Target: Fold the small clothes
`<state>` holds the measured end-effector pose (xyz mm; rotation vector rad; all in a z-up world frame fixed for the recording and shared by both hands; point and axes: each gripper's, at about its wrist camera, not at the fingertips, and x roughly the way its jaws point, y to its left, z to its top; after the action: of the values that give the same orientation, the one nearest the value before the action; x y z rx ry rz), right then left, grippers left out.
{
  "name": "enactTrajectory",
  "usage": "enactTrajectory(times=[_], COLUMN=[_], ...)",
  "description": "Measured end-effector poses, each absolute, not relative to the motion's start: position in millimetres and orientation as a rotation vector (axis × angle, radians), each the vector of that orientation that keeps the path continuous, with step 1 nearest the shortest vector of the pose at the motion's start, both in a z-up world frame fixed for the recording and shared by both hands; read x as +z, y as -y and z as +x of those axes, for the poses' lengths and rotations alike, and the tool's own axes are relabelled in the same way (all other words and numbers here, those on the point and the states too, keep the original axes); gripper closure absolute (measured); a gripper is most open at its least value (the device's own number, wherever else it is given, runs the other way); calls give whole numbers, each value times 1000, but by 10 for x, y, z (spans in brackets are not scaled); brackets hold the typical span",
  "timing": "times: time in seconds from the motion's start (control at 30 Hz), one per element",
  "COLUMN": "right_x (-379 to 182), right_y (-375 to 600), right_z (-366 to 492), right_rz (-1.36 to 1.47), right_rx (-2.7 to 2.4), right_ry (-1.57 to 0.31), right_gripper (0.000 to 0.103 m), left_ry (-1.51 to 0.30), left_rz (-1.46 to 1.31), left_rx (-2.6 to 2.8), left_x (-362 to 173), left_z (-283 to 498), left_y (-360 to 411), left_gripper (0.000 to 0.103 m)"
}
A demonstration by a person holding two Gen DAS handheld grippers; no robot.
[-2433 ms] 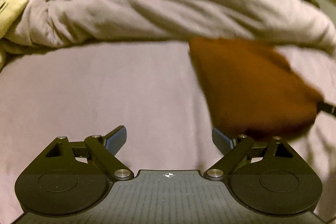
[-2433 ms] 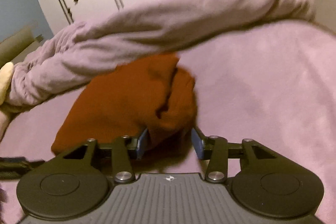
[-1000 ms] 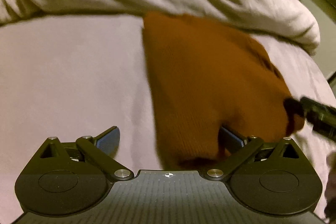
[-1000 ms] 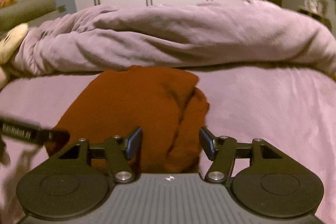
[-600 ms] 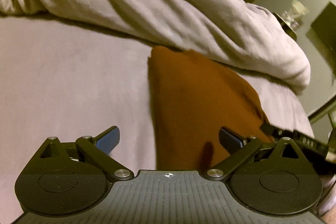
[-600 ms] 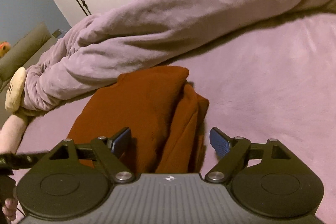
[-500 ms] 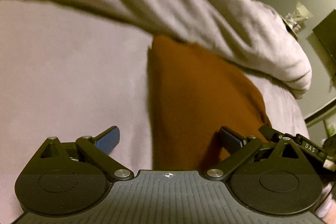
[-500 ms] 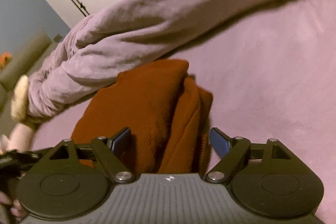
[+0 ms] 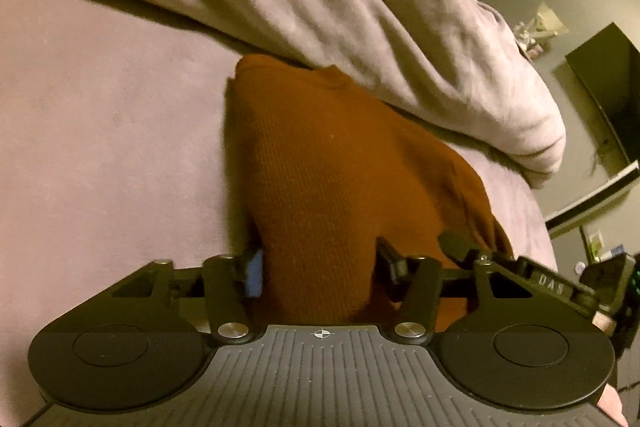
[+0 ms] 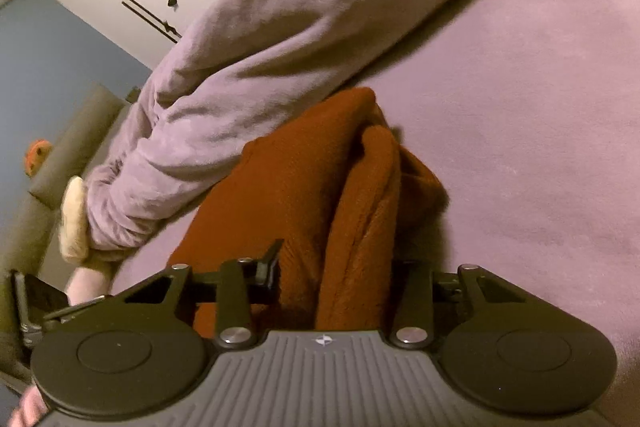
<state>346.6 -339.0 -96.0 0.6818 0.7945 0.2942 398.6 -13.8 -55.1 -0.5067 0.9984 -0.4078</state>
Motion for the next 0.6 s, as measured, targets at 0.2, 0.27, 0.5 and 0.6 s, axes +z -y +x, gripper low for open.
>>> enactTrajectory(times=[0.2,0.27,0.5,0.6], right_x=[-560,-431,-334,-430], right_y=[3161,3067,2519,2324], right_z=[3328,3286,3106,2975], right_rz=[601,628,578,419], right_rx=[324,368,465,331], right_ry=[-746,-731,-733,-776], right_gripper=[69,70,69,61], left_ry=[-926,-902,-931,-934], left_rz=[-504,-487,-370,-334], left_rx=[-448,-436,-244,-190], left_x=[-158,14,21,-56], left_z=[3776,3633,3234,2938], left_y=[-2,-125,-620,-780], left_gripper=[57,56,43,26])
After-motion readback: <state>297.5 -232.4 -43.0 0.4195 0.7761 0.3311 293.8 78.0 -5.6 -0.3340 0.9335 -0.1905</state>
